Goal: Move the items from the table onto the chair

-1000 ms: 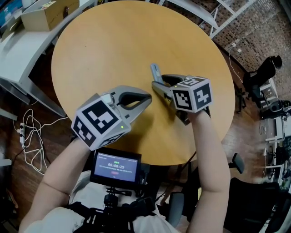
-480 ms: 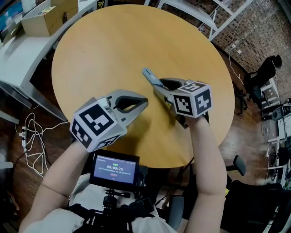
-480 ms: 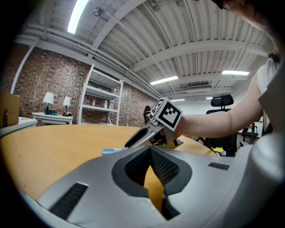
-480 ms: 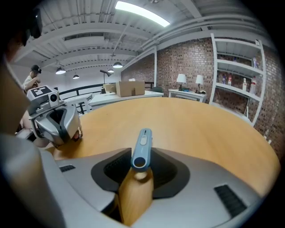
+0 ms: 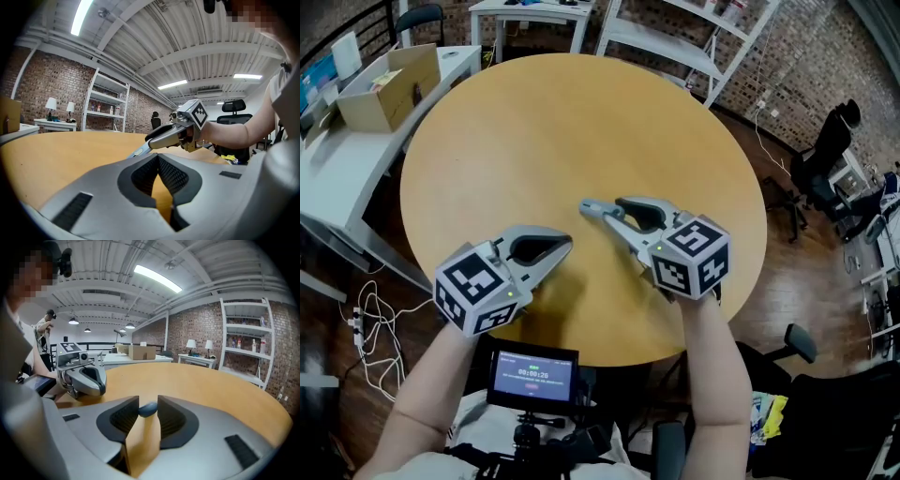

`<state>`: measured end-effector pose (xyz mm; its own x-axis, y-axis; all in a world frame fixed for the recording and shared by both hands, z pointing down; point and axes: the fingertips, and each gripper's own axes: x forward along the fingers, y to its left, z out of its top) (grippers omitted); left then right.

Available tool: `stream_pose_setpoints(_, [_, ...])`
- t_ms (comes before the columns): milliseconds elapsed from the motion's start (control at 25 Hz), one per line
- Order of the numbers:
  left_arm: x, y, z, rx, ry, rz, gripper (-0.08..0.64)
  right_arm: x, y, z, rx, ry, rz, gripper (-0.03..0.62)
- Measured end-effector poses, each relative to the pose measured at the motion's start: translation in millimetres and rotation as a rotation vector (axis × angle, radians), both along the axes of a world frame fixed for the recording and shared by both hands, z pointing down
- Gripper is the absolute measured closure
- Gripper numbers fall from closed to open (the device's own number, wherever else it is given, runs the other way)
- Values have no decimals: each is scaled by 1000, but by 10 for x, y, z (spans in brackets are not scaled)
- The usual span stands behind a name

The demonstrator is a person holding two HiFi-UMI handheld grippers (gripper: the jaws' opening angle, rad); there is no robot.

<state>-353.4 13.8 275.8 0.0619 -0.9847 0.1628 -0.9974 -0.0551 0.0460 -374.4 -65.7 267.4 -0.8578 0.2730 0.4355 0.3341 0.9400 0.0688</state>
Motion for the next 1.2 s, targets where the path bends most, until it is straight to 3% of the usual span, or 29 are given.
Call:
stream_pose_setpoints(120, [19,-10,-8,2,1,0,554,108,100,16,194,-33,-50,466])
stream_pose_setpoints(320, [46,-23,-17,3,2,-3,554,227,335,-54,708,-118,-143,469])
stream_pose_setpoints(400, [43,-25,-19,2,1,-3,554,248,382,-96,809,-138,-159,472])
stream_pose_setpoints(560, [45,-32,-22,1,1,-3,554,292,380,-107,921,-149,-173,472])
stream_pose_setpoints(640, [43,-32,-26,2,0,-2,554,322,378,-138,955,-158,-166,474])
stream_pose_setpoints(920, [166,-75,-42,6,-9,30,552,478,402,-351,936,-243,-147,475])
stream_pose_setpoints(1200, [380,-230,-184,87,18,88,552,726,299,-648,827,-327,-78,476])
